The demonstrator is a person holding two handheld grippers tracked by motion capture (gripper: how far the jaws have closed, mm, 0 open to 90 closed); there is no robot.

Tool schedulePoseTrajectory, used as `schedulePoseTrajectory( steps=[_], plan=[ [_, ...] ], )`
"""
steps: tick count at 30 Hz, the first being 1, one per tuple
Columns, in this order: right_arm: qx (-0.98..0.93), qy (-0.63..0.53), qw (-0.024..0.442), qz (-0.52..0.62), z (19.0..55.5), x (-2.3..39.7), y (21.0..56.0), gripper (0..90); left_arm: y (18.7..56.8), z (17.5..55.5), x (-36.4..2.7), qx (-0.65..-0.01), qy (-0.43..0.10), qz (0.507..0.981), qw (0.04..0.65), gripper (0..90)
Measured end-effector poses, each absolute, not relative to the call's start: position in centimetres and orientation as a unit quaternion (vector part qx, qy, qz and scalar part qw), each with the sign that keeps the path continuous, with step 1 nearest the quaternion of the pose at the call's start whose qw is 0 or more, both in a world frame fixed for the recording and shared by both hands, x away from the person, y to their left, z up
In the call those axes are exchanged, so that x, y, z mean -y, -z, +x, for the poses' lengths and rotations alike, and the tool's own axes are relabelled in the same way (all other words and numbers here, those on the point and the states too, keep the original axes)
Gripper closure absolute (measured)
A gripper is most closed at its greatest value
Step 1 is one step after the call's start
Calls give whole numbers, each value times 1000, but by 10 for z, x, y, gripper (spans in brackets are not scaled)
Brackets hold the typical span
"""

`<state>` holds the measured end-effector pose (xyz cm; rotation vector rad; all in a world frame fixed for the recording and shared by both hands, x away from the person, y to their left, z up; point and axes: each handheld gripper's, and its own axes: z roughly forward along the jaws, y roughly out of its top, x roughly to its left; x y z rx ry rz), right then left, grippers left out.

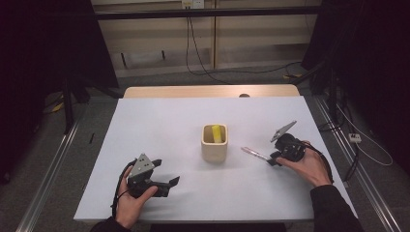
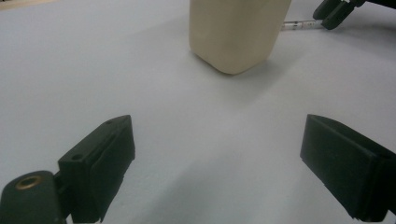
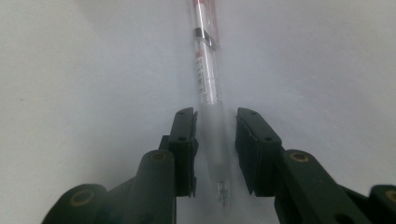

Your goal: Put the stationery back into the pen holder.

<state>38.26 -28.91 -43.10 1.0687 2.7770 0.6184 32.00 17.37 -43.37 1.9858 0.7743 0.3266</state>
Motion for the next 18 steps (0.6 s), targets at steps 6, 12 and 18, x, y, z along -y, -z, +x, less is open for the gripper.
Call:
schedulePoseTrajectory(
  steps=[6, 12, 18],
  plan=[
    [-914, -199, 56, 349, 383, 288, 431, 723, 434, 320, -174, -316, -134, 812, 472, 99],
    [-920, -186, 56, 340, 382, 283, 431, 797, 434, 320, -174, -315, -135, 812, 472, 99],
    [-915, -188, 55, 352, 383, 283, 431, 807, 434, 320, -174, -315, -135, 812, 472, 99]
  ],
)
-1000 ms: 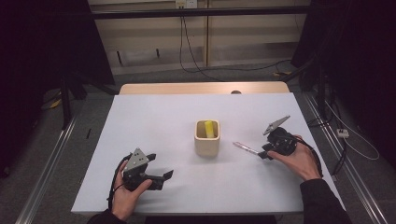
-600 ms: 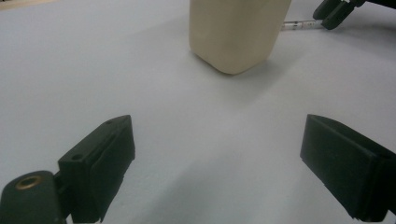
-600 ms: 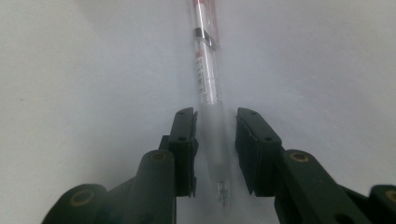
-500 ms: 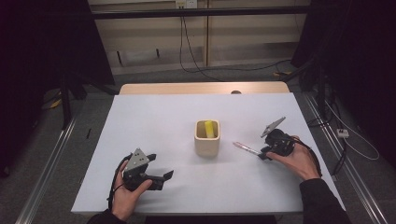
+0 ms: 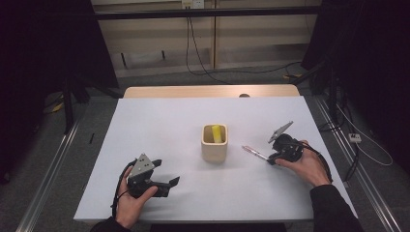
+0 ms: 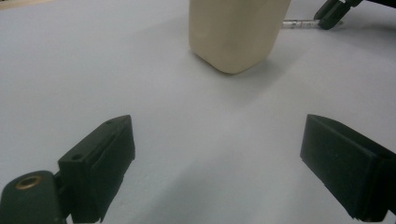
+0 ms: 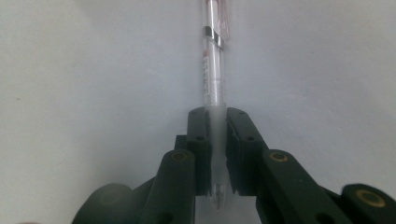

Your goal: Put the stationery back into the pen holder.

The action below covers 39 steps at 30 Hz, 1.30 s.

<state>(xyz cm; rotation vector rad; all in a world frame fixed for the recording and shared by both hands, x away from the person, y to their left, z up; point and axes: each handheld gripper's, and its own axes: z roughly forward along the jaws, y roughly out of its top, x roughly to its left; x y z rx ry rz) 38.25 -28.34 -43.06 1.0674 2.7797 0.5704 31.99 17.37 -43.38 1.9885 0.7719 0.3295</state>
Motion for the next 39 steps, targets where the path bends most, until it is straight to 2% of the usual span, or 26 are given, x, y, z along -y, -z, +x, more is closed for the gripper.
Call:
schedulePoseTrajectory(
  steps=[18, 31, 39],
  plan=[
    [-891, -240, 52, 383, 373, 297, 418, 808, 432, 319, -174, -315, -139, 808, 478, 99],
    [-897, -252, 43, 360, 338, 288, 406, 808, 429, 314, -173, -310, -150, 810, 474, 106],
    [-903, -258, 25, 342, 320, 279, 407, 808, 425, 311, -166, -285, -146, 819, 475, 78]
  ],
)
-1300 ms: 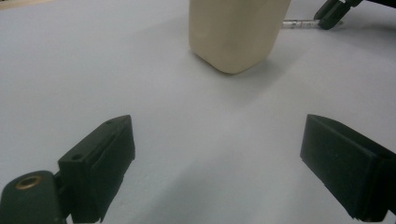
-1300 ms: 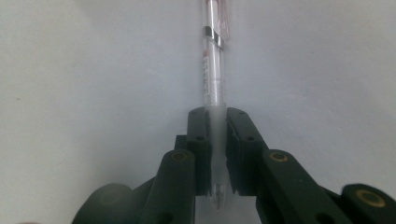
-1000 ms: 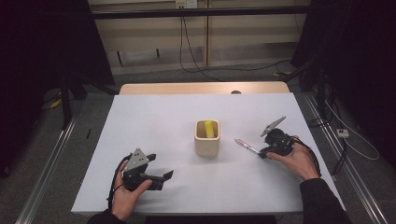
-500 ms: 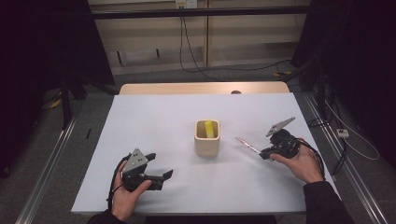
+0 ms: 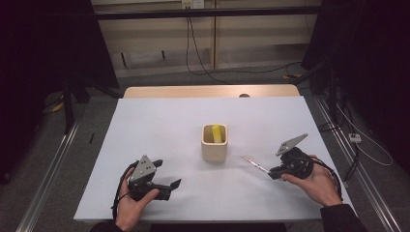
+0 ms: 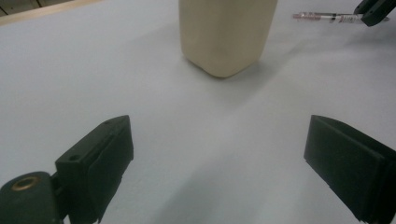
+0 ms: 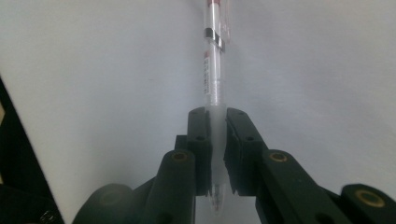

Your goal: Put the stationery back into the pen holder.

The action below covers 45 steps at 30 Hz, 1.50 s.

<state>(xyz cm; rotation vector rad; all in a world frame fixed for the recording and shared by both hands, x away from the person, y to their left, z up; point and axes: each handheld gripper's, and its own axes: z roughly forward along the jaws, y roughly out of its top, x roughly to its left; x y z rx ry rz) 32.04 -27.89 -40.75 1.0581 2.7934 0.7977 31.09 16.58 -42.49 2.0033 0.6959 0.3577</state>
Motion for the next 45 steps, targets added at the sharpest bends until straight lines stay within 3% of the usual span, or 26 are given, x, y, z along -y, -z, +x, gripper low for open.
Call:
schedulePoseTrajectory(
  steps=[16, 26, 45],
  plan=[
    [-917, -272, -20, 290, 315, 247, 413, 808, 416, 316, -135, -238, -163, 834, 471, 65],
    [-927, -272, -24, 256, 323, 220, 413, 807, 418, 317, -95, -163, -190, 870, 424, 60],
    [-934, -274, -25, 228, 329, 189, 406, 807, 425, 312, -65, -76, -245, 890, 377, 66]
  ],
)
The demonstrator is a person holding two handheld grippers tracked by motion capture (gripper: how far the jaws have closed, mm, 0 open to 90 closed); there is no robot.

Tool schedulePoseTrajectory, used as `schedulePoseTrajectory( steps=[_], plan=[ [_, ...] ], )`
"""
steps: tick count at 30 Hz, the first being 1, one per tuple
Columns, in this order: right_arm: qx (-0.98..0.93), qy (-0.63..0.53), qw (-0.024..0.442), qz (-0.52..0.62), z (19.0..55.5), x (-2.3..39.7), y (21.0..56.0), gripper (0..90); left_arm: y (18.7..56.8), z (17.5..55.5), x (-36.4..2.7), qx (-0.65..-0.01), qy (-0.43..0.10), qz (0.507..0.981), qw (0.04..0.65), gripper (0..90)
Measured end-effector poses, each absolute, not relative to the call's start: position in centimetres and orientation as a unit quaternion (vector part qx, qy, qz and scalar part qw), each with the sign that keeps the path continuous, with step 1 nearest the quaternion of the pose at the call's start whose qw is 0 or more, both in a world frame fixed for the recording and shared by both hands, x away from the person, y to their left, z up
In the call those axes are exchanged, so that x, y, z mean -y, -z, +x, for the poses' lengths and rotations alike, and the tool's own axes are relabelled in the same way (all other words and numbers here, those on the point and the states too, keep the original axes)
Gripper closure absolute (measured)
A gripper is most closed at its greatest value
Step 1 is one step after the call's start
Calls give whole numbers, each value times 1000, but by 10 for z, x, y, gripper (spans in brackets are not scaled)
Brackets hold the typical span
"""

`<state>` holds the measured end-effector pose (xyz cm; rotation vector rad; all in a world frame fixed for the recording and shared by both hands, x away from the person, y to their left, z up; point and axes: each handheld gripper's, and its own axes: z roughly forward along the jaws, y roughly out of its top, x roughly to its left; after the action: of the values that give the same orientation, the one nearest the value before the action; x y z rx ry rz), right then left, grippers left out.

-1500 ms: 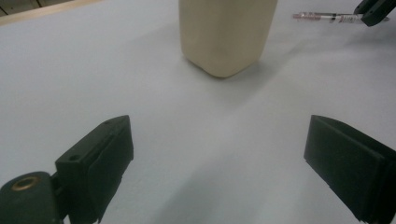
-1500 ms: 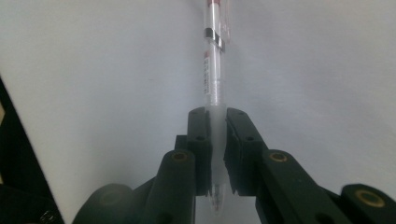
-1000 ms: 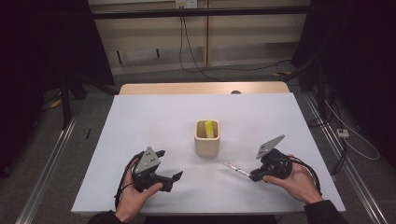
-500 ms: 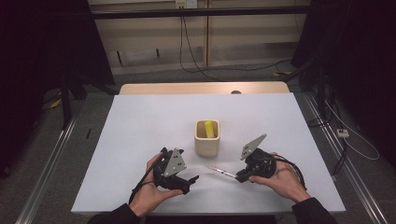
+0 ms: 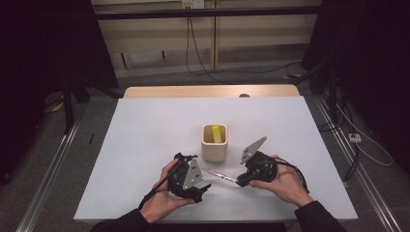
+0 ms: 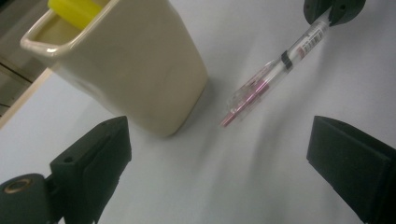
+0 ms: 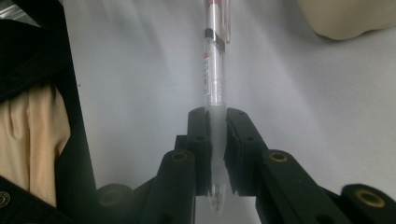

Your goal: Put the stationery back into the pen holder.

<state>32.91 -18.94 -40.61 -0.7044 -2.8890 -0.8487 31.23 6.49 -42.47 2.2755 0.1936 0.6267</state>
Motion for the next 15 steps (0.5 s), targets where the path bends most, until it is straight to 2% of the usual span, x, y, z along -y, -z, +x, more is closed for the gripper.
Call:
schedulePoseTrajectory(
  steps=[15],
  plan=[
    [937, 269, 27, -223, 338, 175, 405, 807, 430, 311, -56, -47, -305, 883, 353, 84]
  ],
)
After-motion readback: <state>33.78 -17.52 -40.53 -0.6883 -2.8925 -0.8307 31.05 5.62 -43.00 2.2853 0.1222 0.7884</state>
